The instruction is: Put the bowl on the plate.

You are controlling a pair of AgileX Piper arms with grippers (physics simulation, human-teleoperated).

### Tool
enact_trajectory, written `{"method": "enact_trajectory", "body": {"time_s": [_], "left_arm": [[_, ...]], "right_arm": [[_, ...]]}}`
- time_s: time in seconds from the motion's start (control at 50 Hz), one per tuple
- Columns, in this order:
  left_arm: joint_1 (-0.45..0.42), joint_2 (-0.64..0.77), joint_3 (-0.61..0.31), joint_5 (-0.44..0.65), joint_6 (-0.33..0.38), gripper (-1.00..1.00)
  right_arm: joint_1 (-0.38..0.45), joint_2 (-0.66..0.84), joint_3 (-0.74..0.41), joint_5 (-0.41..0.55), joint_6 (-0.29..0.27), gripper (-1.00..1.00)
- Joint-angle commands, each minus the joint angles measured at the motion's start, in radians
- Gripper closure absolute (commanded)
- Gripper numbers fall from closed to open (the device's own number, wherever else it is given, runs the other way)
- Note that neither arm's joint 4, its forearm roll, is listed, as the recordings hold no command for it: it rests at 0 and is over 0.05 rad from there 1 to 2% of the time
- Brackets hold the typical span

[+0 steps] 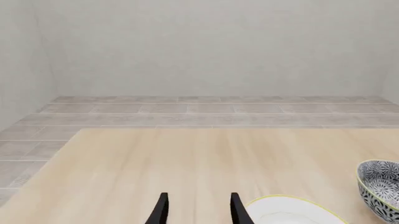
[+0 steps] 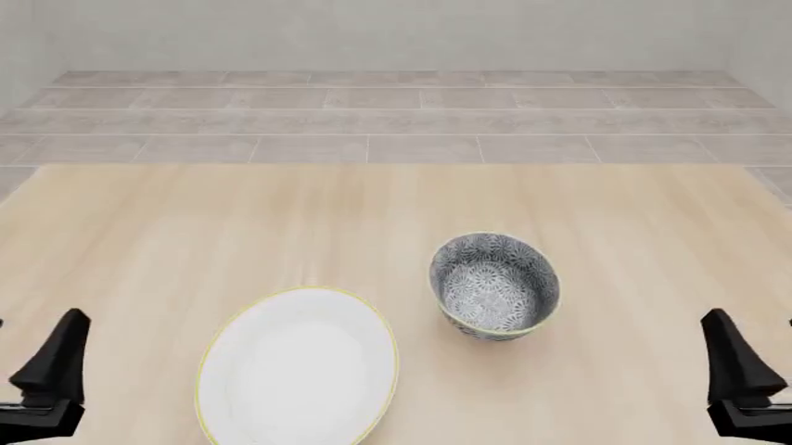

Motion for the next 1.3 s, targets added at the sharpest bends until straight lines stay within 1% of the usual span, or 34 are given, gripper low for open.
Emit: {"method": "enact_trajectory", "body": {"time_s": [0.02, 0.32, 0.4, 0.44, 0.46, 0.5, 0.54, 0.56, 0.58, 0.6, 0.64, 0.68, 0.72, 0.74, 0.76, 0.8, 0.82, 0.84, 0.86, 0.9, 0.92, 0.94, 0.96, 1.0, 1.02, 1.04, 1.08, 1.1, 1.12, 1.14, 1.16, 1.2, 1.26, 1.3], "left_arm": [[0.000, 0.005, -0.003, -0.001, 0.000, -1.00], [0.000, 0.005, -0.003, -0.001, 0.000, -1.00], [0.000, 0.005, -0.003, -0.001, 0.000, -1.00], [0.000, 0.005, -0.003, -0.001, 0.000, -1.00], [0.000, 0.005, -0.003, -0.001, 0.000, -1.00], [0.000, 0.005, -0.003, -0.001, 0.000, -1.00], [0.000, 0.005, -0.003, -0.001, 0.000, -1.00], [0.000, 0.005, -0.003, -0.001, 0.000, -1.00], [0.000, 0.005, -0.003, -0.001, 0.000, -1.00], [0.000, 0.005, -0.003, -0.001, 0.000, -1.00], [0.000, 0.005, -0.003, -0.001, 0.000, -1.00], [0.000, 0.005, -0.003, -0.001, 0.000, -1.00], [0.000, 0.005, -0.003, -0.001, 0.000, -1.00], [0.000, 0.005, -0.003, -0.001, 0.000, -1.00], [0.000, 0.005, -0.003, -0.001, 0.000, -1.00], [0.000, 0.005, -0.003, -0.001, 0.000, -1.00], [0.000, 0.005, -0.003, -0.001, 0.000, -1.00], [0.000, 0.005, -0.003, -0.001, 0.000, -1.00], [0.000, 0.005, -0.003, -0.001, 0.000, -1.00], [0.000, 0.005, -0.003, -0.001, 0.000, -1.00], [0.000, 0.005, -0.003, -0.001, 0.000, -1.00], [0.000, 0.005, -0.003, -0.001, 0.000, -1.00], [0.000, 0.005, -0.003, -0.001, 0.000, -1.00], [0.000, 0.005, -0.003, -0.001, 0.000, -1.00], [0.000, 0.005, -0.003, -0.001, 0.000, -1.00], [0.000, 0.005, -0.003, -0.001, 0.000, -1.00], [0.000, 0.005, -0.003, -0.001, 0.000, -1.00], [0.000, 0.005, -0.003, -0.001, 0.000, -1.00], [0.000, 0.005, -0.003, -0.001, 0.000, -1.00], [0.000, 0.005, -0.003, -0.001, 0.000, -1.00], [0.000, 0.005, -0.003, -0.001, 0.000, -1.00], [0.000, 0.005, -0.003, -0.001, 0.000, -1.00], [0.000, 0.005, -0.003, -0.001, 0.000, -1.00], [0.000, 0.005, -0.003, -0.001, 0.000, -1.00]], "right_arm": [[0.000, 0.005, -0.003, -0.002, 0.000, -1.00], [0.003, 0.005, -0.001, 0.003, 0.001, -1.00], [-0.007, 0.006, -0.021, 0.012, 0.007, -1.00], [-0.011, 0.006, -0.045, 0.029, 0.033, -1.00], [-0.016, 0.015, -0.071, 0.040, 0.019, -1.00], [-0.007, 0.053, -0.102, 0.043, 0.011, -1.00], [-0.011, 0.104, -0.147, 0.046, 0.031, -1.00], [-0.006, 0.174, -0.172, 0.032, 0.027, -1.00], [-0.006, 0.177, -0.172, 0.030, 0.027, -1.00], [-0.012, 0.196, -0.227, 0.060, 0.031, -1.00], [-0.006, 0.208, -0.250, 0.075, 0.033, -1.00], [-0.007, 0.261, -0.290, 0.085, 0.019, -1.00], [-0.026, 0.334, -0.338, 0.099, 0.028, -1.00], [-0.018, 0.372, -0.364, 0.105, 0.055, -1.00], [-0.014, 0.375, -0.379, 0.113, 0.065, -1.00], [-0.020, 0.377, -0.395, 0.123, 0.062, -1.00], [-0.032, 0.423, -0.431, 0.134, 0.074, -1.00], [-0.032, 0.424, -0.431, 0.134, 0.074, -1.00], [-0.040, 0.483, -0.454, 0.139, 0.040, -1.00], [-0.041, 0.521, -0.479, 0.146, -0.006, -1.00], [-0.044, 0.536, -0.502, 0.157, -0.020, -1.00], [-0.046, 0.538, -0.514, 0.158, -0.007, -1.00], [-0.043, 0.539, -0.525, 0.162, -0.006, -1.00], [-0.005, 0.573, -0.552, 0.167, 0.033, -1.00], [-0.005, 0.573, -0.553, 0.167, 0.033, -1.00], [0.028, 0.617, -0.570, 0.159, 0.090, -1.00], [0.037, 0.635, -0.580, 0.162, 0.089, -1.00], [0.057, 0.662, -0.596, 0.166, 0.108, -1.00], [0.045, 0.660, -0.605, 0.167, 0.118, -1.00], [0.055, 0.672, -0.618, 0.171, 0.112, -1.00], [0.068, 0.692, -0.629, 0.174, 0.120, -1.00], [0.091, 0.745, -0.665, 0.191, 0.152, -1.00], [0.097, 0.782, -0.688, 0.202, 0.159, -1.00], [0.113, 0.829, -0.717, 0.216, 0.174, -1.00]]}}
